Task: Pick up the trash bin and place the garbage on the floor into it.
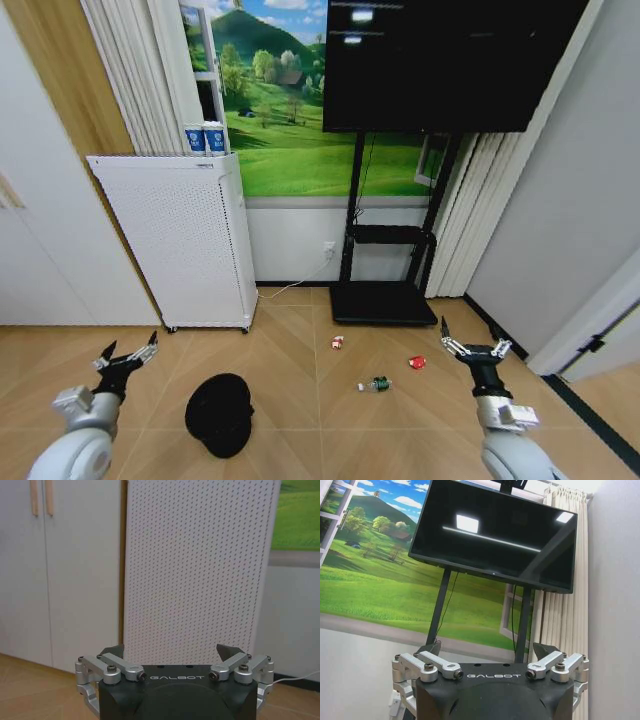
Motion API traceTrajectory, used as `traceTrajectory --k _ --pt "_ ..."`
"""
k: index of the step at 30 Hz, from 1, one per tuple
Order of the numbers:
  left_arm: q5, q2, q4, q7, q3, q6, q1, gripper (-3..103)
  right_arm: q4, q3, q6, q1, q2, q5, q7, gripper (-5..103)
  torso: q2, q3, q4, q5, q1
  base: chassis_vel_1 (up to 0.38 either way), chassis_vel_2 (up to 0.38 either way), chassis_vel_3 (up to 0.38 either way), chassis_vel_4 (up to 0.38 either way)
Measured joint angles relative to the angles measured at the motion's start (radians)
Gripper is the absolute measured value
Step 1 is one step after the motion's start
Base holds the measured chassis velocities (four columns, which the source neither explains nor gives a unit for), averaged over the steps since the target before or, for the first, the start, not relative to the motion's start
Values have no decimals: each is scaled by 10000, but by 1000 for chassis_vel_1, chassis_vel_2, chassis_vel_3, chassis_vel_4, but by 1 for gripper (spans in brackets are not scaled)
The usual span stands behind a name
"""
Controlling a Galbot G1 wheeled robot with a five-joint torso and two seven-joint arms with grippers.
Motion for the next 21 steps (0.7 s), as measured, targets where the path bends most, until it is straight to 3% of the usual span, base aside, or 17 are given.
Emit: traceTrajectory --k 3,10,16,21 --pt "66 -122 809 269 108 -275 -106 100 -81 -114 7 41 23 -47 -14 100 1 1 3 -1 0 0 0 0 0" --pt "113 -323 1510 549 224 -576 -302 100 -162 -144 30 53 27 -79 -15 100 1 0 0 1 0 0 0 0 0" --pt "-12 -512 2002 625 215 -962 -420 100 -216 -137 151 -81 142 -357 -23 100 1 0 0 1 0 0 0 0 0" --pt "5 -562 2053 619 172 -944 -379 100 -186 -134 177 -158 202 -441 -28 100 -28 -20 0 1 -11 0 0 0 0"
